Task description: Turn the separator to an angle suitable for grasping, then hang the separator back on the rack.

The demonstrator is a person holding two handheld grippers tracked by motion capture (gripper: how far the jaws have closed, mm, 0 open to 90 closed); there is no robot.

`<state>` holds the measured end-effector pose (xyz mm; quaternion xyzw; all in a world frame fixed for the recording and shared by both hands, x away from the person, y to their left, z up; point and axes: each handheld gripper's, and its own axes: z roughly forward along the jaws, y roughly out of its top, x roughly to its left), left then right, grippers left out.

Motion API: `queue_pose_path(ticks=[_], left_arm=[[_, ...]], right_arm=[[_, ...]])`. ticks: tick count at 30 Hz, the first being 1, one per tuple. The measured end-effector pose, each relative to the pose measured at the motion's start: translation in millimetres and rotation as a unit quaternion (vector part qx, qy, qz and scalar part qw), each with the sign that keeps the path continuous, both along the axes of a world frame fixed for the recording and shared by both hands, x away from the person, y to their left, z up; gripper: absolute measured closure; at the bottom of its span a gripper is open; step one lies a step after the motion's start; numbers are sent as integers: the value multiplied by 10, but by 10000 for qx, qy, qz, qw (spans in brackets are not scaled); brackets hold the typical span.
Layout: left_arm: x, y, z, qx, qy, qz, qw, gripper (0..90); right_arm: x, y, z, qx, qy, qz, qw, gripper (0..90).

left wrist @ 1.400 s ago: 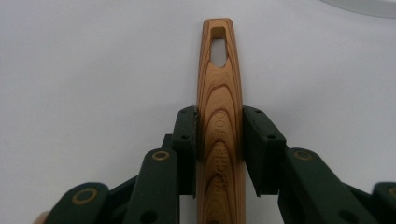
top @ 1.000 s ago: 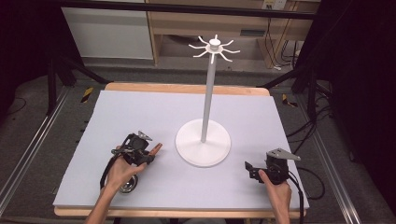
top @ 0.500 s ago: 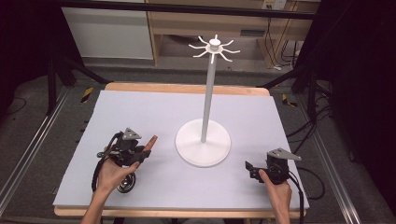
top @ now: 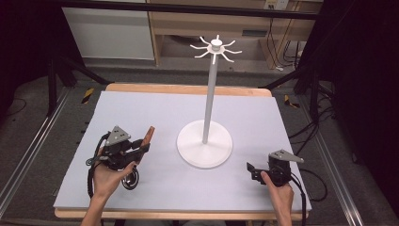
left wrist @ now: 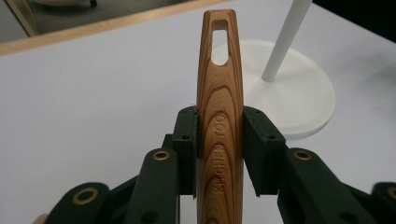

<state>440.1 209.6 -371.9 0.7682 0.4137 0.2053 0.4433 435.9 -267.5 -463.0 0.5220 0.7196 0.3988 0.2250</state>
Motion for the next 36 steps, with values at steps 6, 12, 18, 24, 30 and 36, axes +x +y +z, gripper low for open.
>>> queue_pose_path(ticks=[6, 12, 18, 24, 30, 36], left_arm=[[-34, 30, 87, -259, -242, 33, 9994, 674], [-54, 38, 204, -484, -520, 29, 9975, 674], [-43, 19, 369, -562, -698, 46, 9960, 674], [-32, -21, 603, -687, -933, 18, 9933, 674], [-16, -76, 791, -802, -1073, -34, 9910, 674], [3, -117, 980, -945, -1207, -122, 9881, 674]], right_arm=[[0, -2, 4, 23, 7, 12, 10000, 54], [-7, -15, 13, 52, -46, -13, 10000, 53], [-1, -13, 7, 24, -77, 21, 10000, 54], [-13, -19, 11, 45, -105, 31, 9999, 53], [-8, -20, 13, 81, -102, 37, 9999, 53], [-9, -33, 27, 150, -133, -10, 9998, 53]])
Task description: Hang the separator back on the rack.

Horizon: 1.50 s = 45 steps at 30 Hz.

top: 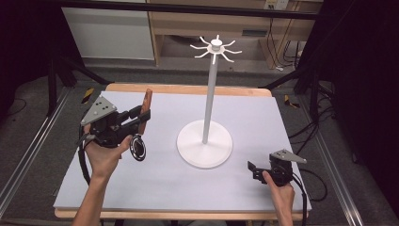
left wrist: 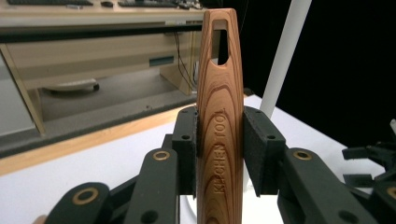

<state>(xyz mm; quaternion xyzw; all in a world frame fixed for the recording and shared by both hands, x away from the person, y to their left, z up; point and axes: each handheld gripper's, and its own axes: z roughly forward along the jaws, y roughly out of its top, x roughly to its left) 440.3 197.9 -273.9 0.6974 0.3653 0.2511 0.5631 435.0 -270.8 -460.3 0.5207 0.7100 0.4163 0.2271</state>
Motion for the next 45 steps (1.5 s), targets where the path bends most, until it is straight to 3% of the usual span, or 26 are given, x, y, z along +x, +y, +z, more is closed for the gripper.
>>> queue_pose_path(ticks=[22, 31, 45], left_arm=[[-5, -265, 439, -83, -425, -312, 9986, 673], [-4, -358, 531, -16, -499, -369, 9981, 673], [65, -520, 653, -115, -611, -447, 9971, 673]], right_arm=[[4, 5, 22, 25, -48, -42, 10000, 51], [11, 28, 33, 22, -83, -51, 10000, 52], [17, 19, 26, 10, -67, -49, 10000, 51]])
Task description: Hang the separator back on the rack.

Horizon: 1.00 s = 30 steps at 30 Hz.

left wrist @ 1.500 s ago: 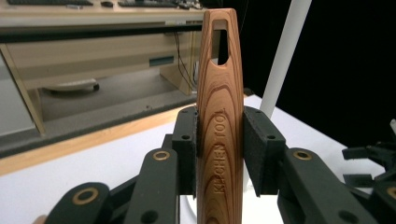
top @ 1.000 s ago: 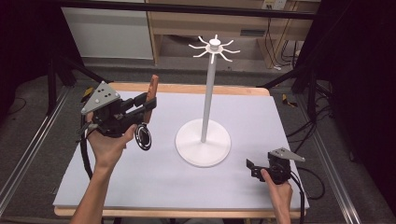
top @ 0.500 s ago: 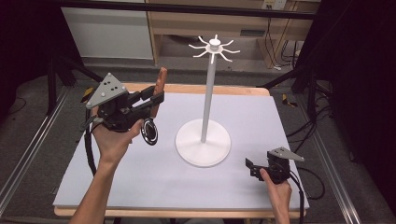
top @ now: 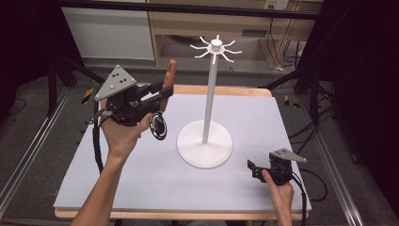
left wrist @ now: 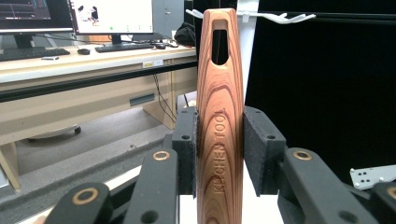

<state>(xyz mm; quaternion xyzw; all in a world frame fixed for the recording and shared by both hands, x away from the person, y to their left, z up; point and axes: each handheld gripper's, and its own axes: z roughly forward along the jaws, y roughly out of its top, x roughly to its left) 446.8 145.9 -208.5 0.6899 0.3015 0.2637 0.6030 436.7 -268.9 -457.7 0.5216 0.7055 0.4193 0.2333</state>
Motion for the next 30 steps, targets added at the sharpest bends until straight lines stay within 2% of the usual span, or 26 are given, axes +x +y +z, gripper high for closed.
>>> queue_pose_path(ticks=[21, 30], left_arm=[[93, -244, 149, 64, -128, -102, 9998, 673], [154, -331, 159, 78, -91, -130, 9998, 673]], right_arm=[[9, -7, -5, 54, 53, -6, 10000, 49], [4, -16, -1, 94, 55, -22, 9999, 49]])
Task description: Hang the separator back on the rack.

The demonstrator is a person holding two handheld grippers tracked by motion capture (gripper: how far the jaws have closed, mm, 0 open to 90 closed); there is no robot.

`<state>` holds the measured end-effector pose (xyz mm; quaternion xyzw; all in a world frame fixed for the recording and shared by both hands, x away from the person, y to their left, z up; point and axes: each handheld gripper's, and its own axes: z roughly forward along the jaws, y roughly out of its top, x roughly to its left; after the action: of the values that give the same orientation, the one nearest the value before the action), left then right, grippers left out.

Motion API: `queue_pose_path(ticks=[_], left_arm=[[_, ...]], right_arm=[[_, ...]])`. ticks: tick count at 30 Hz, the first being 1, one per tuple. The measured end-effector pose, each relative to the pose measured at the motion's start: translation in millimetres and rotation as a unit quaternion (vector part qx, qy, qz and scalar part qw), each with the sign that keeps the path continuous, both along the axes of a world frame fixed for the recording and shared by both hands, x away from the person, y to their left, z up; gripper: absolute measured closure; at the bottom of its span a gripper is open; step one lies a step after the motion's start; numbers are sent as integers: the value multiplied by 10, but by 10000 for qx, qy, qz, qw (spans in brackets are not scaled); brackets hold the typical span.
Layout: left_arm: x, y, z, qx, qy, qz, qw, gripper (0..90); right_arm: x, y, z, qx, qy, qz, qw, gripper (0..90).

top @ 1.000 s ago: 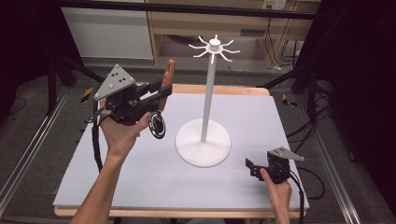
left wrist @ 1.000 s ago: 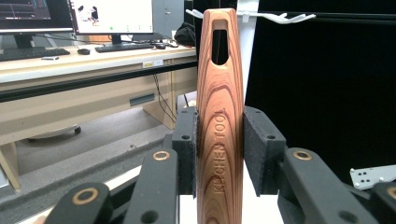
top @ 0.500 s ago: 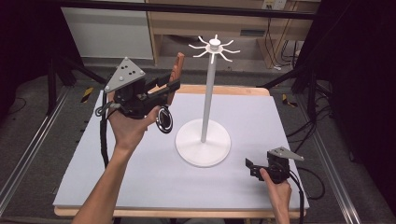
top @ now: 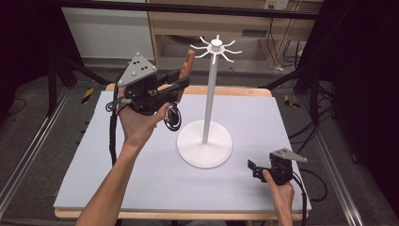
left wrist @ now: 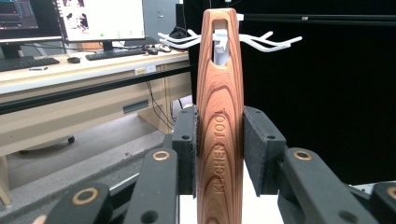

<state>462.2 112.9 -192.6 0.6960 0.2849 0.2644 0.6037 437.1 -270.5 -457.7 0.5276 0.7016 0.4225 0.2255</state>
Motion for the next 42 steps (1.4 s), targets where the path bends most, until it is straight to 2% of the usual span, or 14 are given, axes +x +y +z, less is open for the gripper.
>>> queue_pose_path(ticks=[7, 24, 42], left_arm=[[19, -72, 3, 66, -63, 42, 9999, 673], [156, -163, -39, -28, 69, -18, 10000, 672], [203, -240, -118, -24, 60, -62, 10000, 672]], right_arm=[[3, -1, -2, 8, 13, 2, 10000, 49], [1, -19, -5, 29, 37, -2, 10000, 48], [0, -29, -10, 65, 50, -14, 10000, 48]])
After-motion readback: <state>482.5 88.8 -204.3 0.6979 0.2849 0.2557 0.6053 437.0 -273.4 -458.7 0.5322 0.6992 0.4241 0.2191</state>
